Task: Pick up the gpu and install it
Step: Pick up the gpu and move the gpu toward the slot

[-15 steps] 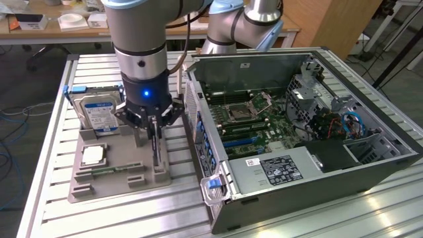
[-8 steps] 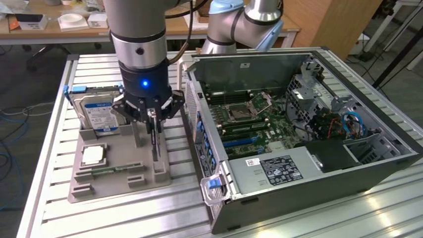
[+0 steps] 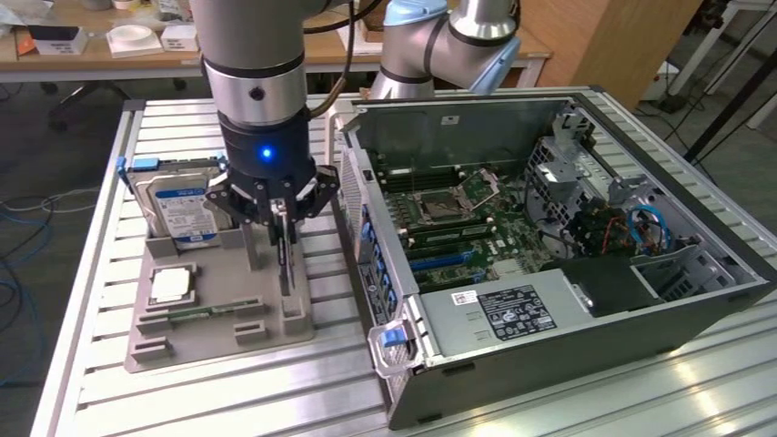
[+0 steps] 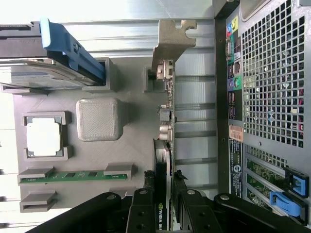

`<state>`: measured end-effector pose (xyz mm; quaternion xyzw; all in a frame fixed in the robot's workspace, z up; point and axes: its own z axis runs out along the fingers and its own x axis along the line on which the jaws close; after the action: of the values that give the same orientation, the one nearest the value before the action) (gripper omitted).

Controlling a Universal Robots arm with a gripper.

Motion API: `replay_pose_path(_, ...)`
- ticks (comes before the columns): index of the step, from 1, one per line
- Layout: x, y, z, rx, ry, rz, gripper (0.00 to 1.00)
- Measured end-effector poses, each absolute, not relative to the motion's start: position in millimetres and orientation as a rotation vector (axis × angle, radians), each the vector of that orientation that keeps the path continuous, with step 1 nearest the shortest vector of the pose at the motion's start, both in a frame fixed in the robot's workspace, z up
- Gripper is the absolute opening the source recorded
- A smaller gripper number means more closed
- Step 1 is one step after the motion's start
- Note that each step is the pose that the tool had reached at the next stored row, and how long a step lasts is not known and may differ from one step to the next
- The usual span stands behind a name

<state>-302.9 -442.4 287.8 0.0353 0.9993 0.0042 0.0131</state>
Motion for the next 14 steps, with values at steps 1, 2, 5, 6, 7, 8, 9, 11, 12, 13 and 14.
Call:
replay_pose_path(1, -303, -442, 288, 0.110, 3.113, 0.013, 0.26)
replay_pose_path(2, -303, -442, 288, 0.110, 3.113, 0.013, 0.26)
replay_pose_path(5, -303, -442, 288, 0.110, 3.113, 0.013, 0.26)
replay_pose_path(6, -303, -442, 288, 0.110, 3.113, 0.013, 0.26)
replay_pose_path(7, -303, -442, 288, 0.110, 3.113, 0.013, 0.26)
replay_pose_path(8, -303, -442, 288, 0.110, 3.113, 0.013, 0.26)
replay_pose_path(9, -303, -442, 288, 0.110, 3.113, 0.013, 0.26)
replay_pose_path(11, -303, -442, 291, 0.110, 3.113, 0.013, 0.26)
replay_pose_path(12, -303, -442, 294, 0.110, 3.114, 0.013, 0.26)
replay_pose_path(13, -303, -442, 297, 0.110, 3.114, 0.013, 0.26)
replay_pose_path(14, -303, -442, 301, 0.110, 3.114, 0.013, 0.26)
